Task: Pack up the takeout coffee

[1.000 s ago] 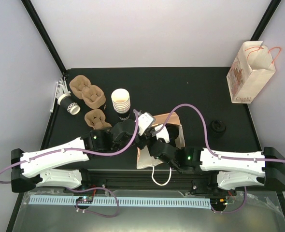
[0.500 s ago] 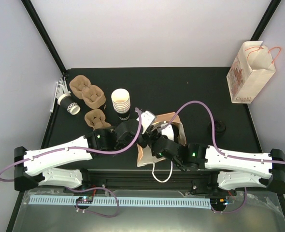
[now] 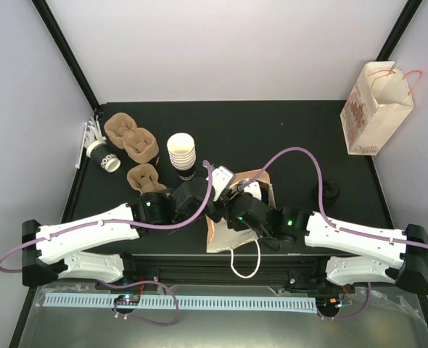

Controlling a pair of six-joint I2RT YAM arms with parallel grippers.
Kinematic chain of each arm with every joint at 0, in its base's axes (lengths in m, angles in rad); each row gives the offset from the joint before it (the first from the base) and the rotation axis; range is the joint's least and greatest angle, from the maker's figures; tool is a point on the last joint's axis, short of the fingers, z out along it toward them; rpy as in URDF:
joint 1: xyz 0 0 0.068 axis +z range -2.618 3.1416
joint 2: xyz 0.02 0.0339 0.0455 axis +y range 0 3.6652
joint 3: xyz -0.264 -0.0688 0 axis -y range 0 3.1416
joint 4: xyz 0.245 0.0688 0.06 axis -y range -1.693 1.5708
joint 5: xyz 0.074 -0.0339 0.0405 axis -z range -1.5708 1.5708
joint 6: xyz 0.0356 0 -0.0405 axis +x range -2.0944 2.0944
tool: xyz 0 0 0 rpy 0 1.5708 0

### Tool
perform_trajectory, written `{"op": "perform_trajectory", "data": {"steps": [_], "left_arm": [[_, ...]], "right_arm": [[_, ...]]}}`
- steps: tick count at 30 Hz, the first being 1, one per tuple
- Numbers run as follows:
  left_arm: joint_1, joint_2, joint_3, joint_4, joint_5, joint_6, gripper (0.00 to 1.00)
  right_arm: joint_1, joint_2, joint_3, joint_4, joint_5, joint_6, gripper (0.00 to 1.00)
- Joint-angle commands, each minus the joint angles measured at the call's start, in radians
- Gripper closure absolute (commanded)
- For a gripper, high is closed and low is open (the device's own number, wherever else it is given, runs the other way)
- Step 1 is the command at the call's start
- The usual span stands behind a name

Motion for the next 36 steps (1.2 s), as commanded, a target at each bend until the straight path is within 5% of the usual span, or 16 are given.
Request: {"op": "perform_trajectory", "data": {"steps": [1,9,20,36], "left_arm": [[0.0,0.009,0.043,-0.026,0.043,-0.049,0.98],[0.0,-0.033,0.007,0.033,0.066,-0.079,0.98],[0.0,-0.061,-0.012,0.053,0.101,-0.075,0.98],[0.041,-0.124,-0.009,0.028,0.191,-0.206,0.98]], "right_arm": [[-0.016,0.024,0.037,-0.001,-0.058,0.006,0.52],[0.052,0.003,-0.1,0.232,0.165,-0.055,0.55],[0.209,0.114,-0.099,0.306,0.498,-0.188,0.58],[0.218,0.041,-0.312,0.679,0.523,-0.385,0.56]]}}
